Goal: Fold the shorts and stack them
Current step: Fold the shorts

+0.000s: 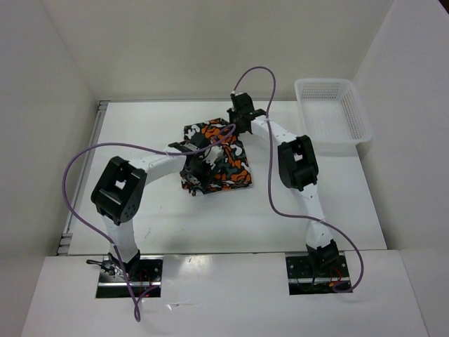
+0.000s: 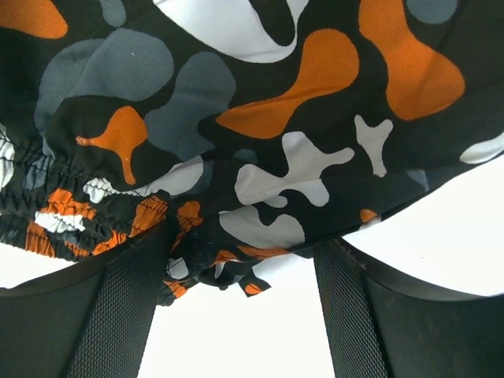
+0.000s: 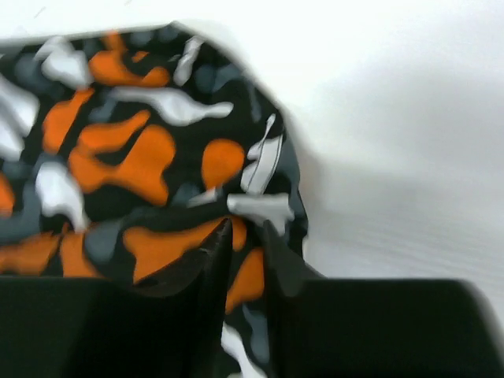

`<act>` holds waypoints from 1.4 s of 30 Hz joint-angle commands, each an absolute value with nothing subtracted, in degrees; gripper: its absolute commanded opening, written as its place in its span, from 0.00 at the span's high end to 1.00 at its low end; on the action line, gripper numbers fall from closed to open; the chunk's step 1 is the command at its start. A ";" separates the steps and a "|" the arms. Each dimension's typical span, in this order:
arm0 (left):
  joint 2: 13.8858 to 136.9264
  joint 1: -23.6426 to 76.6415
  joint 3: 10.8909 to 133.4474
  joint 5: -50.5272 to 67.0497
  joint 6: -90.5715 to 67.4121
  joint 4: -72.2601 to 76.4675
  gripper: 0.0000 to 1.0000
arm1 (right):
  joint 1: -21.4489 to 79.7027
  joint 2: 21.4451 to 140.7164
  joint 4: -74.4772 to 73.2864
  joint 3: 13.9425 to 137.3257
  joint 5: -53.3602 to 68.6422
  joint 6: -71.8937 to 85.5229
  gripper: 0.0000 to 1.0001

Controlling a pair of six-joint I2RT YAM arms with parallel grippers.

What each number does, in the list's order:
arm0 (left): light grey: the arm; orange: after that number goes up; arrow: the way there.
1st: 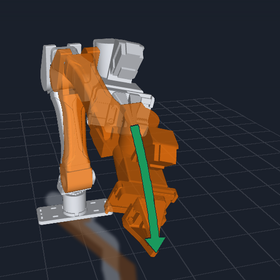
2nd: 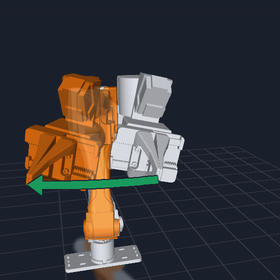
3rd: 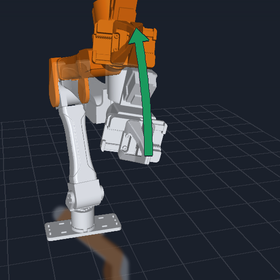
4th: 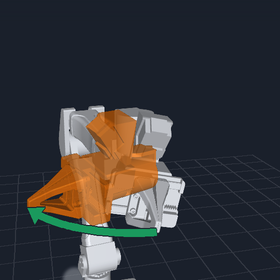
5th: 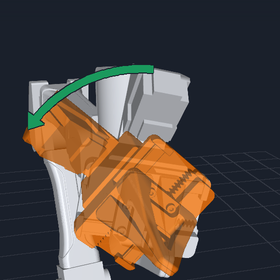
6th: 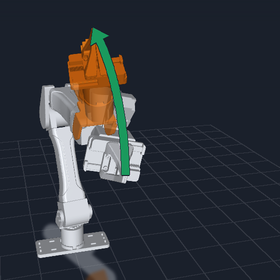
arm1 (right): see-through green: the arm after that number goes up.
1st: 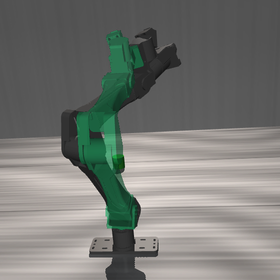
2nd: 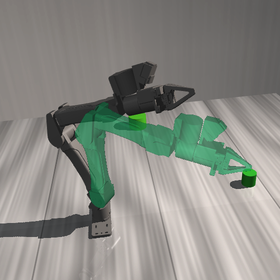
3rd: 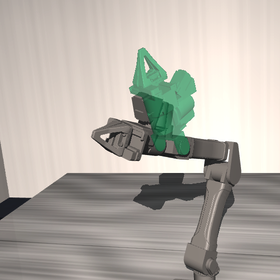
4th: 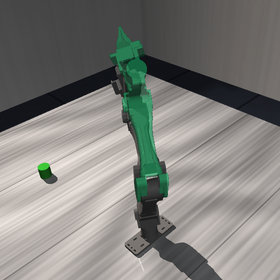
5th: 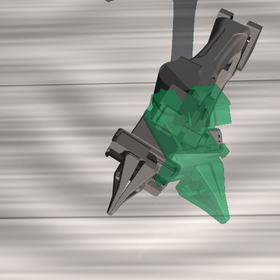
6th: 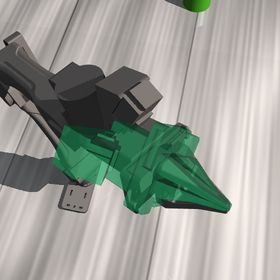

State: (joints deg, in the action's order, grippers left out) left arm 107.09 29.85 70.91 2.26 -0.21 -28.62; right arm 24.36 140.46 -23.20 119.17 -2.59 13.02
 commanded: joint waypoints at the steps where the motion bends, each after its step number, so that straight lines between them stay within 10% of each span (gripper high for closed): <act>1: 106.27 29.62 72.33 -0.10 0.00 -34.97 0.20 | 23.99 127.37 -23.28 116.64 3.47 8.10 0.70; 7: 101.61 30.23 77.52 4.03 0.00 -40.07 0.19 | 22.15 110.23 -29.09 93.20 22.40 -0.43 0.45; 16: 98.17 26.82 75.07 11.34 0.00 -40.26 0.17 | 20.40 102.30 -24.88 66.55 26.97 0.70 0.50; 27: 101.34 21.01 64.96 5.90 0.00 -28.48 0.16 | 20.39 108.28 -20.92 65.93 30.76 2.99 0.50; 36: 102.48 21.62 60.73 4.75 0.00 -26.71 0.15 | 20.39 108.11 -22.49 63.02 32.24 -1.57 1.00; 42: 95.64 20.48 61.26 6.15 0.00 -34.96 0.15 | 20.39 103.28 -26.81 59.25 36.12 -7.73 1.00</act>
State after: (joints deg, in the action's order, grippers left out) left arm 99.85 21.15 61.63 4.78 -0.19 -29.43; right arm 20.69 106.78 -23.33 61.80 33.30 -3.75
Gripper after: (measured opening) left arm 0.853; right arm 0.018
